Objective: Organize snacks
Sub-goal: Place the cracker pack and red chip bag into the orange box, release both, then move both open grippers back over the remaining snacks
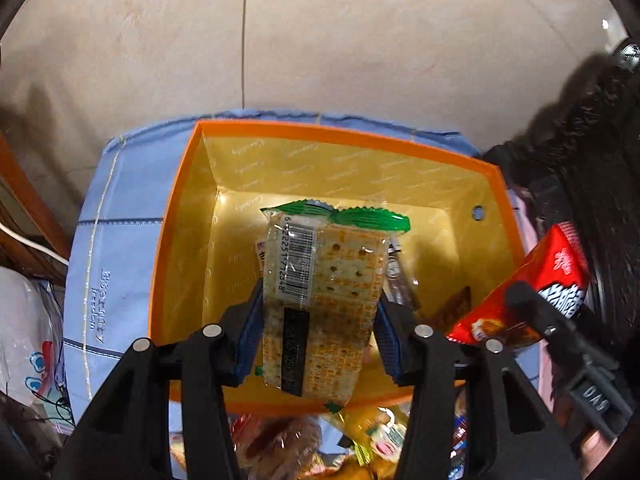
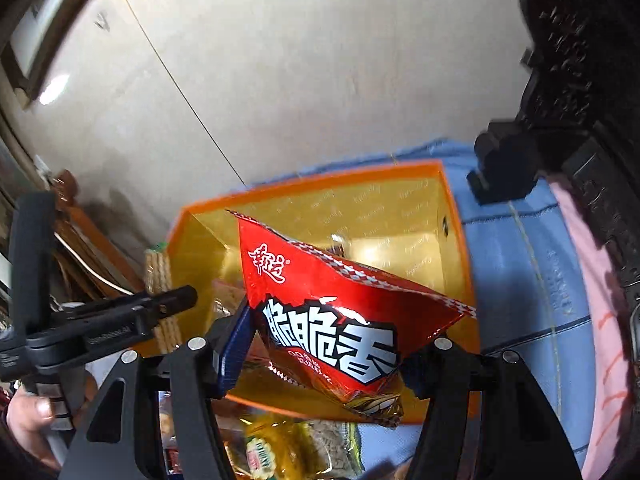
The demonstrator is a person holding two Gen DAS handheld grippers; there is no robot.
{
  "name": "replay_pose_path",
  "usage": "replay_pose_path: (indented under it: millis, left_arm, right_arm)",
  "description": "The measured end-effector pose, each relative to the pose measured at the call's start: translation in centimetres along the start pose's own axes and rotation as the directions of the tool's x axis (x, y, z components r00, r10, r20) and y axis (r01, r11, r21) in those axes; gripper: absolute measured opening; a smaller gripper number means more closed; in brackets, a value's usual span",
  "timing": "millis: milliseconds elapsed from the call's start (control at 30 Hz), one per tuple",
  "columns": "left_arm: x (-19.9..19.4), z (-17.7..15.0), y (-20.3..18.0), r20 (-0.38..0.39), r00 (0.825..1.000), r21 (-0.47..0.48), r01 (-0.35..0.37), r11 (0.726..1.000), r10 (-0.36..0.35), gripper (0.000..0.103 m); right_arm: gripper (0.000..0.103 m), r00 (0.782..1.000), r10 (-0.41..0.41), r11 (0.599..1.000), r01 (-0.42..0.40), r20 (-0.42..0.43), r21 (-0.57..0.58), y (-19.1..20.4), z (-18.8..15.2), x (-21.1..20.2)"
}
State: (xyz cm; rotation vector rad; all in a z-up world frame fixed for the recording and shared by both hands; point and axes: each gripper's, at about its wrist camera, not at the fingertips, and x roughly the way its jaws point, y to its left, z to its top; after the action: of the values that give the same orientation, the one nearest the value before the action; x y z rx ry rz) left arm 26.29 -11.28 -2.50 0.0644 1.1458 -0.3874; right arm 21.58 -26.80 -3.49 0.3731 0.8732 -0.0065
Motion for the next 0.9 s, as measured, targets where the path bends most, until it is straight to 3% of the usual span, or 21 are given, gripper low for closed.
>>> replay_pose_path:
  millis: [133, 200, 267, 400, 433, 533, 567, 900]
  left_arm:
    - [2.2, -0.5, 0.7, -0.047, 0.998, -0.032, -0.037, 0.999, 0.036, 0.055]
    - [1.8, -0.9, 0.8, -0.036, 0.997, -0.035, -0.064, 0.997, 0.063, 0.080]
    - [0.6, -1.4, 0.9, 0.015, 0.997, -0.037, -0.072, 0.997, 0.072, 0.093]
    - [-1.6, -2.5, 1.3, 0.036, 0.997, -0.019, -0.075, 0.997, 0.075, 0.093]
    - [-2.3, -3.1, 1.6, 0.042, 0.997, -0.021, -0.059, 0.998, 0.060, 0.093]
    - [-3.7, -5.4, 2.3, 0.037, 0.998, -0.024, -0.049, 0.999, 0.050, 0.094]
    - [-4.0, -6.3, 2.4, 0.034, 0.998, -0.025, -0.044, 0.999, 0.045, 0.094]
    - [-3.9, -19.3, 5.2, -0.132, 0.991, -0.065, -0.018, 0.998, 0.009, 0.095]
  right_arm:
    - [0.070, 0.997, -0.039, 0.999, 0.040, -0.070, 0.022, -0.2, -0.7, 2.3]
    - [0.072, 0.998, -0.040, 0.999, 0.042, -0.055, 0.033, -0.3, -1.3, 1.8]
    - [0.076, 0.998, -0.057, 0.998, 0.057, -0.017, 0.039, -0.4, -2.1, 0.5]
    - [0.080, 0.998, -0.056, 0.997, 0.055, 0.020, 0.052, -0.8, -4.3, -2.9]
    - [0.085, 0.998, -0.060, 0.997, 0.059, 0.029, 0.053, -0.9, -4.9, -3.8]
    - [0.089, 0.996, -0.073, 0.996, 0.071, 0.043, 0.054, -1.3, -7.3, -6.2]
    - [0.096, 0.996, -0.086, 0.995, 0.084, 0.038, 0.052, -1.3, -8.3, -6.8]
    - [0.099, 0.985, -0.109, 0.985, 0.125, -0.134, 0.116, -2.3, -19.2, -8.9]
